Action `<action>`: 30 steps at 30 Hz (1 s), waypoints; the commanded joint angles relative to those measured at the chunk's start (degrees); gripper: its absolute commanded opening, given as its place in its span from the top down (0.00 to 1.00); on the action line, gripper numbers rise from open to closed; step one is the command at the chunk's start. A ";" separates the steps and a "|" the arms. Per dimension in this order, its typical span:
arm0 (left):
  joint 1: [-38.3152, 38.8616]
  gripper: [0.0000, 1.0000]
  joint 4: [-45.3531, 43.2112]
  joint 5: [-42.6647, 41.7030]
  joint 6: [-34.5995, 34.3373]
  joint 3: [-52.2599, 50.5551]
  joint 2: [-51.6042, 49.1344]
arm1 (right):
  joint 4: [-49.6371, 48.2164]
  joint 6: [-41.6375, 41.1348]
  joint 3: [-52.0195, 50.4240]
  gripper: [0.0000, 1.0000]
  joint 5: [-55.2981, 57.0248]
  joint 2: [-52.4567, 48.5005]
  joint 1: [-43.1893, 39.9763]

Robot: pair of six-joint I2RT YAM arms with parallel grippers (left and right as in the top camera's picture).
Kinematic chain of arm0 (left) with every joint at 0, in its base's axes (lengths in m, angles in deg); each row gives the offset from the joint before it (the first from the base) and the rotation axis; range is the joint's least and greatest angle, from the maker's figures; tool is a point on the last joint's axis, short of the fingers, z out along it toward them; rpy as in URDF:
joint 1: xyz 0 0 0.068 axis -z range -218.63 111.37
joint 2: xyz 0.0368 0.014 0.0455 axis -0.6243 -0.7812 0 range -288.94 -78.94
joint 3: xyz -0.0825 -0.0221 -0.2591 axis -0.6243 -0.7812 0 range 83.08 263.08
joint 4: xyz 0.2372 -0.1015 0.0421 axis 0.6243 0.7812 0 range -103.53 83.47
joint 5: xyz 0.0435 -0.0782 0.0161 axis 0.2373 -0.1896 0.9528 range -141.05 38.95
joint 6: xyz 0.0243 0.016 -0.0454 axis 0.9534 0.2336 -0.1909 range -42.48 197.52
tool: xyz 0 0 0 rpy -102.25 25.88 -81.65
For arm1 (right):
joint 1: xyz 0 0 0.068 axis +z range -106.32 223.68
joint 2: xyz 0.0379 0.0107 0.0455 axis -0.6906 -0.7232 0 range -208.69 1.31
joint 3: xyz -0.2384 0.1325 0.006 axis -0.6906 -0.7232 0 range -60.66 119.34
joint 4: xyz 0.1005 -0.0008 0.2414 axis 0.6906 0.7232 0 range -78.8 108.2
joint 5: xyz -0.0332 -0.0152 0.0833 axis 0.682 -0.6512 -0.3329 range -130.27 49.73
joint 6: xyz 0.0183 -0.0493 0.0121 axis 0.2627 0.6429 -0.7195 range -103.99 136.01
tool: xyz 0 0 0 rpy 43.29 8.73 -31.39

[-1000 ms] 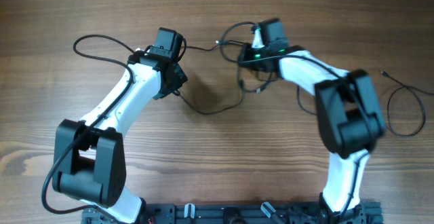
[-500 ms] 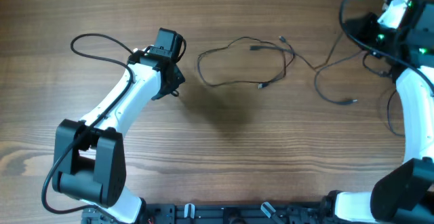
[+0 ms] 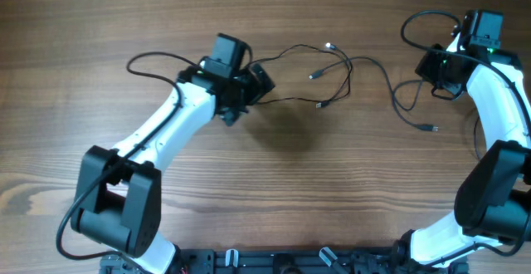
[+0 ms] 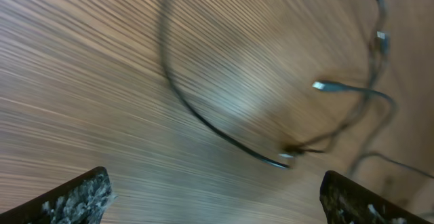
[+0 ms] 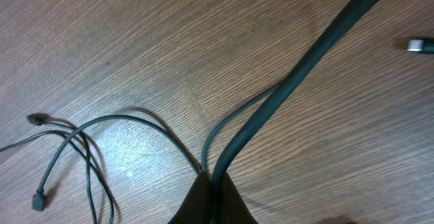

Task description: Untangle cables

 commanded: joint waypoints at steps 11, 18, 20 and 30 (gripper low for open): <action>0.48 0.96 -1.03 3.96 -0.46 -0.09 -12.46 | 1.36 0.98 -0.37 0.96 -2.03 -1.29 2.16; -23.34 0.96 17.22 8.90 -0.48 -0.09 -5.62 | 1.64 -0.24 -3.65 0.96 -1.79 -1.90 2.16; -27.36 0.96 17.42 8.87 -0.46 -0.11 -5.66 | 1.55 -0.57 -6.14 0.95 -1.79 -1.90 2.19; -25.88 0.95 13.51 11.87 -0.46 -0.11 -5.79 | -4.79 2.03 -19.71 0.48 -3.78 -1.90 2.43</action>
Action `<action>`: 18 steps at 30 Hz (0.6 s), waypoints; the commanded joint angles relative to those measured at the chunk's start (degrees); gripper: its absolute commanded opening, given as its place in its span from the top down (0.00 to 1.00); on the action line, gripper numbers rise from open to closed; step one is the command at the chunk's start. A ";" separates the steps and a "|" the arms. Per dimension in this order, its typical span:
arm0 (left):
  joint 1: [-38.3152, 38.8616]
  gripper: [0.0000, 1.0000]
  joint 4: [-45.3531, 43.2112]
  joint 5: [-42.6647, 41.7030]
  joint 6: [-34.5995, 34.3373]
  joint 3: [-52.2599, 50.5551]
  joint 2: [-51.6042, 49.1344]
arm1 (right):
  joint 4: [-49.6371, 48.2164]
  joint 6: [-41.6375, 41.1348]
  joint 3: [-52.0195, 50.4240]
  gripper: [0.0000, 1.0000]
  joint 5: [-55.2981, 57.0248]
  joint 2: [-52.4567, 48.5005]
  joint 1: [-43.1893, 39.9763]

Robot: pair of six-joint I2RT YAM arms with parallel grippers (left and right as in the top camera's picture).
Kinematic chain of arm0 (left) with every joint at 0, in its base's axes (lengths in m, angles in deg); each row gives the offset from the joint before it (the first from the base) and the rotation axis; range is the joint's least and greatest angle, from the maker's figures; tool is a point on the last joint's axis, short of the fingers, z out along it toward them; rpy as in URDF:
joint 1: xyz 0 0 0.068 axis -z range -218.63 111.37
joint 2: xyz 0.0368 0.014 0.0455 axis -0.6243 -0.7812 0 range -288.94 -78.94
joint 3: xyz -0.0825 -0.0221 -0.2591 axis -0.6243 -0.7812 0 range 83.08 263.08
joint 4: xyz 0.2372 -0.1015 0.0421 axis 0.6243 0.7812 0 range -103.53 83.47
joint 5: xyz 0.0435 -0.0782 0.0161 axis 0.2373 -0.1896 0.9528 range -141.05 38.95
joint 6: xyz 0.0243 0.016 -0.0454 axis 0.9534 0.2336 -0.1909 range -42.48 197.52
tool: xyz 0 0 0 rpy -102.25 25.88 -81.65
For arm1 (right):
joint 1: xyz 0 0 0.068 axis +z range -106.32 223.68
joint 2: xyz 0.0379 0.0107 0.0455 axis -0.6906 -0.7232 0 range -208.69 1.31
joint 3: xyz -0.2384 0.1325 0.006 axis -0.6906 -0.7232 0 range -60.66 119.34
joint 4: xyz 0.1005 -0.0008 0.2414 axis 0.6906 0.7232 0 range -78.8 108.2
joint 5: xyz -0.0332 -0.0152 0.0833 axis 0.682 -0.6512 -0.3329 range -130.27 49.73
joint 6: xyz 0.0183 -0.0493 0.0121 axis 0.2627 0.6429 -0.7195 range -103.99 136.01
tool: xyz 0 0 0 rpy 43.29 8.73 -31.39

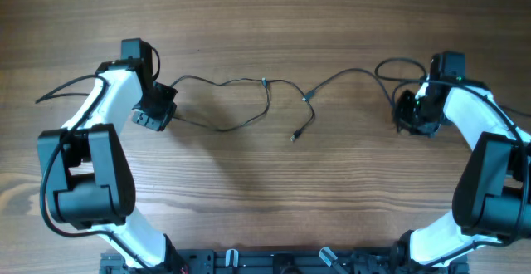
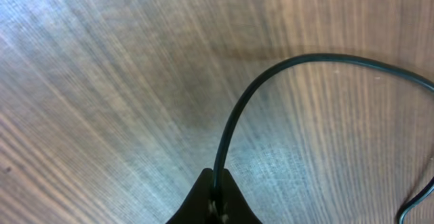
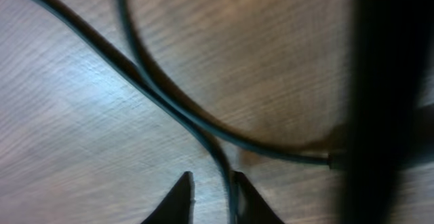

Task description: Untangle cables

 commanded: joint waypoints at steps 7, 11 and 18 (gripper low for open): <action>5.95 0.87 -5.11 3.96 0.66 -0.42 1.01 | -12.92 13.77 -3.58 0.08 -0.76 -1.66 1.11; 8.26 0.83 -5.55 6.51 0.68 -0.42 1.01 | -13.70 18.12 -3.56 0.00 0.00 -1.75 3.28; 9.07 0.79 -5.57 6.51 0.68 -0.42 1.01 | -12.92 22.86 -3.02 0.00 7.58 3.69 8.70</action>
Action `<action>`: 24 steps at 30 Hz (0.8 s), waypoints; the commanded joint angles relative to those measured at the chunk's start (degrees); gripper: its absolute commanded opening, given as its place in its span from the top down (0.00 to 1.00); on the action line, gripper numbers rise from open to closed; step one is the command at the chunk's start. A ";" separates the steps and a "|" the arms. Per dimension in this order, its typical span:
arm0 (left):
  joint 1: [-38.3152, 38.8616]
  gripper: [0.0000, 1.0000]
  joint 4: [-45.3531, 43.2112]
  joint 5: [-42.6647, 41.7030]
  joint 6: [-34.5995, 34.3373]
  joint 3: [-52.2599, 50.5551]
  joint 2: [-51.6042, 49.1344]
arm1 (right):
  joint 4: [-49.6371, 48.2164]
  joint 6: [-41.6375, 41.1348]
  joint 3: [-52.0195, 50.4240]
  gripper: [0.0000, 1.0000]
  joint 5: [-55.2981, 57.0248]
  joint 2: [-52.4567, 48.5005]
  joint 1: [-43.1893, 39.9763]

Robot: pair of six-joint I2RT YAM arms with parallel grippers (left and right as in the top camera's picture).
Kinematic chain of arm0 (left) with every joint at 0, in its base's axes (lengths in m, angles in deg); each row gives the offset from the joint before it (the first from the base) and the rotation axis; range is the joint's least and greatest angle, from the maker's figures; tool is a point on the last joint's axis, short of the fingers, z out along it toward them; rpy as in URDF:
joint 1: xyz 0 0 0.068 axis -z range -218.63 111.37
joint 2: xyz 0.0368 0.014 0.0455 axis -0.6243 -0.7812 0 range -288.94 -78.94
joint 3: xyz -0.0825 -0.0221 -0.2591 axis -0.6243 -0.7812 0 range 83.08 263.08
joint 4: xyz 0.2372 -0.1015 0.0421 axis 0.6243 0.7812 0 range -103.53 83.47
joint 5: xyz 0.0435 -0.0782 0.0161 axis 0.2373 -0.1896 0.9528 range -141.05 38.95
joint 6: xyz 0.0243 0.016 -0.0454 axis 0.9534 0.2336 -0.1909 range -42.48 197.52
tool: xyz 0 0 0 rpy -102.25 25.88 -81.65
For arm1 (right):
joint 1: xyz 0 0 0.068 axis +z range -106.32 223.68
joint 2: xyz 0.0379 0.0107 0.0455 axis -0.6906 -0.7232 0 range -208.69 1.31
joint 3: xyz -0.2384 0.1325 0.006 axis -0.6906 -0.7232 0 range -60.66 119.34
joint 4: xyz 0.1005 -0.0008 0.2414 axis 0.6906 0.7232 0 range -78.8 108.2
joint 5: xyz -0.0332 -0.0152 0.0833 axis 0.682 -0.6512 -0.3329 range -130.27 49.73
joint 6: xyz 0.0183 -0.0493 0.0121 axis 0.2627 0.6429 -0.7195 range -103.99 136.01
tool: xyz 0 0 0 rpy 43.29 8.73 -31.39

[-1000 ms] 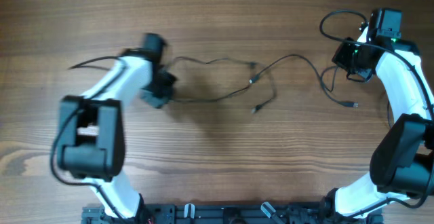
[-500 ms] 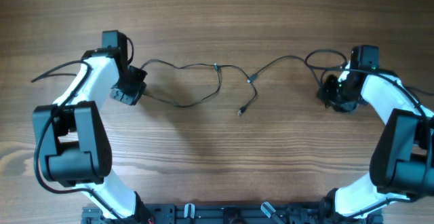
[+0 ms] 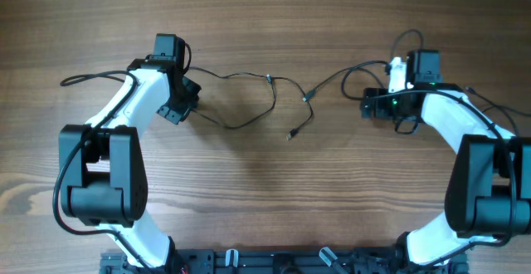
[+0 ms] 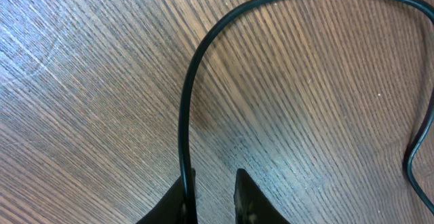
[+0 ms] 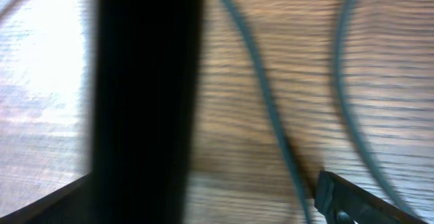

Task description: Untangle cables

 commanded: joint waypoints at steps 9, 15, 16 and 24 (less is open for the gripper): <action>0.15 0.74 -1.79 1.40 0.50 -0.37 1.01 | -8.68 12.52 -0.55 0.00 10.01 0.11 0.46; 0.15 0.73 -1.64 1.42 0.50 -0.37 1.01 | -7.93 12.11 -0.55 0.39 8.44 -7.39 0.50; 0.15 0.72 -1.66 1.42 0.50 -0.37 1.01 | -7.52 11.52 -0.57 0.68 8.41 -7.76 0.50; 0.15 0.70 -1.66 1.42 0.50 -0.37 1.01 | -4.22 5.42 4.63 0.96 0.44 -6.01 0.46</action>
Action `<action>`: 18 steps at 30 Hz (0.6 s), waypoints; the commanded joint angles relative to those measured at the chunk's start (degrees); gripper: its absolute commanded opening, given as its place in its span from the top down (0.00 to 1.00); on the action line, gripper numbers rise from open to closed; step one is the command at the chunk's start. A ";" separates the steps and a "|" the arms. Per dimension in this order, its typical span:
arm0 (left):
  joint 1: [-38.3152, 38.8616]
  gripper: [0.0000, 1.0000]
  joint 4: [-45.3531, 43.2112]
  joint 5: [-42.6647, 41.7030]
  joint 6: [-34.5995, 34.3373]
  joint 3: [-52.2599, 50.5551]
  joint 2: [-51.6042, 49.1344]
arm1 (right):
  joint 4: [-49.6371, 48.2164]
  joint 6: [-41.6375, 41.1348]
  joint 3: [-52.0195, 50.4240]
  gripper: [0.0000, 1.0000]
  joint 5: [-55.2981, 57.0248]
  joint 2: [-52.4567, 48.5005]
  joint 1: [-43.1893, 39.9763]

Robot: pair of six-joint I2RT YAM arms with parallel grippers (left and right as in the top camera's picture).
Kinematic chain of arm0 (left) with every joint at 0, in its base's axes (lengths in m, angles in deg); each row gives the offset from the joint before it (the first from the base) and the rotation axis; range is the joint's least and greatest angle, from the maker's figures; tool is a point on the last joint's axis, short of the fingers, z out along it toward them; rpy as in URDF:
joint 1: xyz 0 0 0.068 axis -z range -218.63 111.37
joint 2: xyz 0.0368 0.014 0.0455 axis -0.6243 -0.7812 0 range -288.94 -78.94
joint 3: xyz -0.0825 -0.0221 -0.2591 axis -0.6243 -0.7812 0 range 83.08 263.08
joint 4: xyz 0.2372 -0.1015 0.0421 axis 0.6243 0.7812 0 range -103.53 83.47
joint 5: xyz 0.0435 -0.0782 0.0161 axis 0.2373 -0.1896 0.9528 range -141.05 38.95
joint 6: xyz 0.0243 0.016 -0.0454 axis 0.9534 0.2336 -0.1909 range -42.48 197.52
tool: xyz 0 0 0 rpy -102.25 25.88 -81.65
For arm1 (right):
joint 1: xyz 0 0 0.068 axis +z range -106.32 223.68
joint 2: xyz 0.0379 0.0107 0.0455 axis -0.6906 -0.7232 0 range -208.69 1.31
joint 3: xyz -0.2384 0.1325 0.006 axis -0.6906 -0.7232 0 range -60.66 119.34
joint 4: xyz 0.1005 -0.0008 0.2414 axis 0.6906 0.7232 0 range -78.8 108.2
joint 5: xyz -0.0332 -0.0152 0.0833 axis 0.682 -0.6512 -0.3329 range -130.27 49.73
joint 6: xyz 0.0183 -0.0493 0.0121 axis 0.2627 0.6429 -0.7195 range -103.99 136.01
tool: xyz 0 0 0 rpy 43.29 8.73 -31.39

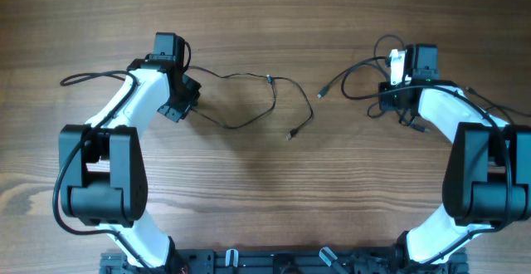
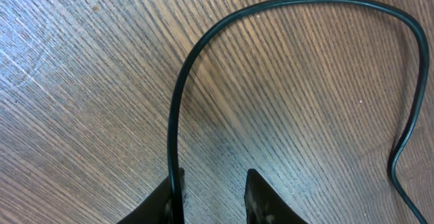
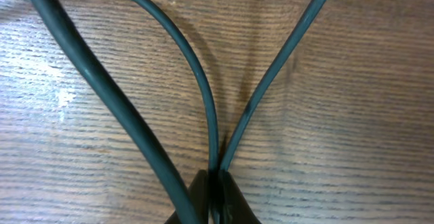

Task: Untangle cables
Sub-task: 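Carry the cable to the upper right corner with the right gripper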

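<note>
Two thin black cables lie on the wooden table. The left cable (image 1: pixel 241 76) runs from my left gripper (image 1: pixel 177 104) in a loop to a plug near the middle. In the left wrist view this cable (image 2: pixel 178 102) rests against the left finger, with my left gripper (image 2: pixel 213 178) open and bare wood between the fingers. The right cable (image 1: pixel 344 79) runs from its plug to my right gripper (image 1: pixel 398 100). My right gripper (image 3: pixel 217 178) is shut on two strands of that cable (image 3: pixel 203 95). A clear gap separates the two cables.
A thicker black lead (image 3: pixel 102 81) crosses the right wrist view beside the held strands. The arms' own leads trail at the far left (image 1: pixel 83 79) and far right (image 1: pixel 489 108). The table (image 1: pixel 265 191) shows bare wood toward its near half.
My right gripper was open and is now shut on the right cable, a little further right. That cable's free plug has drawn away from the left cable. My left jaws stand slightly wider.
First the cables lay tangled at centre right, my left gripper open over them and my right shut on a strand. Then my left was shut on a cable at the far left, with the cables stretched across the table. Then both grippers were open. Now the cables lie apart.
</note>
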 commanded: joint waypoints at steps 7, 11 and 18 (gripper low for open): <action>0.15 0.68 0.02 1.22 0.48 -0.37 1.01 | 9.27 -2.93 22.91 0.96 -10.32 2.19 -1.05; 0.15 0.67 0.02 1.22 0.48 -0.37 1.01 | 8.39 -3.52 27.54 0.96 -10.27 2.19 -3.69; 0.15 0.65 0.02 1.22 0.48 -0.37 1.01 | -8.46 -4.31 35.71 0.96 -10.08 2.14 -10.56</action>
